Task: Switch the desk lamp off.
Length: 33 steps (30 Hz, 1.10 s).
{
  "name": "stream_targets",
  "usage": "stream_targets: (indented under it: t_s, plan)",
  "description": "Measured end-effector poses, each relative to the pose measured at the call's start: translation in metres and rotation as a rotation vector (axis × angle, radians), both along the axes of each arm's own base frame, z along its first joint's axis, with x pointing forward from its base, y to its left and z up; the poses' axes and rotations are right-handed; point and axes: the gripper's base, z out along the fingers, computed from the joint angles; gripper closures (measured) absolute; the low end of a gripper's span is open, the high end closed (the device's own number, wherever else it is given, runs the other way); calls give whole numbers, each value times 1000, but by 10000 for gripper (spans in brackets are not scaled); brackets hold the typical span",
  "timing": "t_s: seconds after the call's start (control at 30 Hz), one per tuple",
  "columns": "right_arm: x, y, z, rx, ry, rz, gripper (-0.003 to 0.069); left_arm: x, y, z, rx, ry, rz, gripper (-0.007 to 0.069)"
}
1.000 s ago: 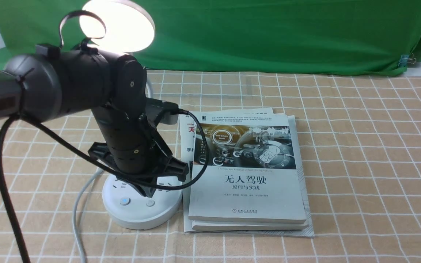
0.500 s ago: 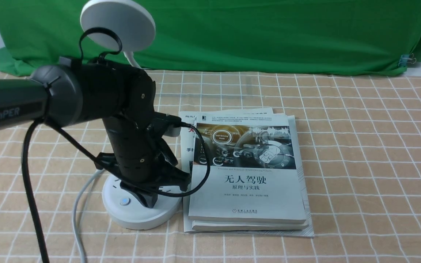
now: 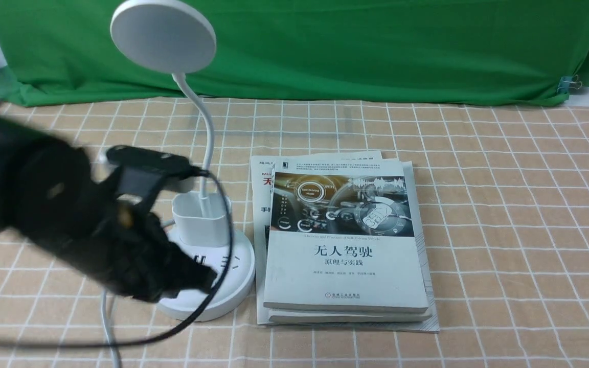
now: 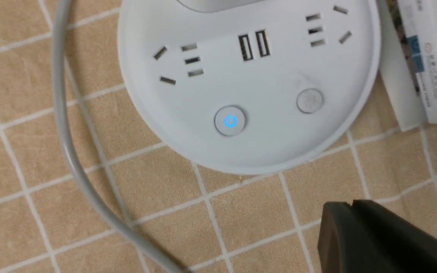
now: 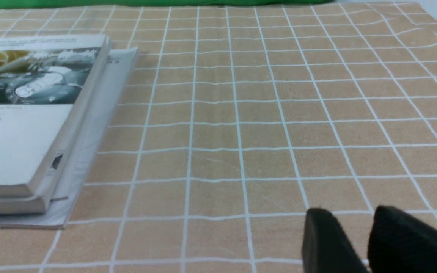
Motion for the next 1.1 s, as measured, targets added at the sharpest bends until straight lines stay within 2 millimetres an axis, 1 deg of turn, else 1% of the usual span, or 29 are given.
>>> stream_targets:
  t_s: [0.03,0.07,0.1,0.23,0.3,0.37,0.43,0.6,0.8,0.9,0.97,1.0,1.1]
  plan:
    - [0,0,0,0,0,0,416,-9,4,1,-27,-42,7,624]
    - [0,0,0,0,0,0,416,-13,6,2,-44,-75,12,624]
    - [0,0,0,0,0,0,416,-30,14,1,-90,-148,26,624]
    - [0,0,0,0,0,0,416,-67,32,-3,-184,-323,52,624]
    - [0,0,0,0,0,0,416,-76,36,-5,-199,-357,54,624]
    - [0,0,0,0,0,0,416,-94,45,-11,-221,-404,55,624]
    - [0,0,0,0,0,0,416,-103,49,-15,-230,-422,55,624]
    - [0,0,0,0,0,0,416,-115,55,-19,-247,-457,55,624]
    - [0,0,0,0,0,0,416,-117,56,-20,-245,-478,48,624]
    - [0,0,0,0,0,0,416,-120,59,-25,-219,-541,21,624]
    - [0,0,0,0,0,0,416,-125,65,-29,-216,-616,35,624]
    - [0,0,0,0,0,0,416,-130,71,-31,-227,-680,66,624]
    - [0,0,0,0,0,0,416,-141,84,-40,-243,-779,178,624]
